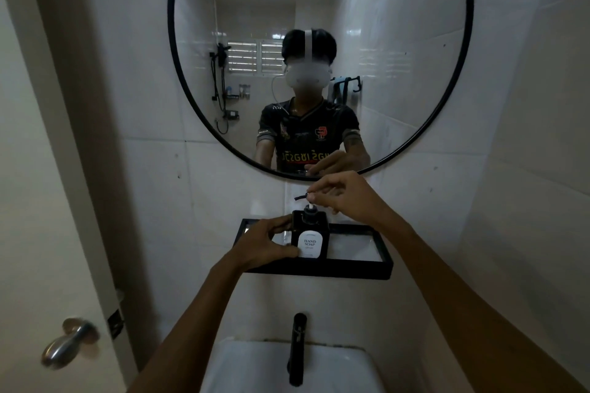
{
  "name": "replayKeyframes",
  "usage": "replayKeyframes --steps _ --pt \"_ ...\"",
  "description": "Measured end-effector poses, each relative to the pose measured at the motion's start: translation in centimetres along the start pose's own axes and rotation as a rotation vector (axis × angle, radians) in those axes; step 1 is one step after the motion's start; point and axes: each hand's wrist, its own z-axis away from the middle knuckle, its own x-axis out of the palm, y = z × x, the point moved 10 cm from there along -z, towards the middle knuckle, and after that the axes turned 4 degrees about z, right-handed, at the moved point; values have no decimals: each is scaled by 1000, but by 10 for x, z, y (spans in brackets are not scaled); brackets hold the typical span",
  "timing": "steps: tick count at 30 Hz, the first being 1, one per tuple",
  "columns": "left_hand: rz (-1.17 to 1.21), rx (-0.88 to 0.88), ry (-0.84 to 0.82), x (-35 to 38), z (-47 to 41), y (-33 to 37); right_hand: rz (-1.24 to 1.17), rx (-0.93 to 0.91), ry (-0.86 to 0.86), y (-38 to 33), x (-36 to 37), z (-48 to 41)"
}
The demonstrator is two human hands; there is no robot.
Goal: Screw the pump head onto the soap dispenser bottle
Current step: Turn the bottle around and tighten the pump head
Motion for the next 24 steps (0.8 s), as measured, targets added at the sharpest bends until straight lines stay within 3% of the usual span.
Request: replayKeyframes --steps 24 --pt "24 -11 -19 -2 0 -2 97 -114 -189 -17 12 2"
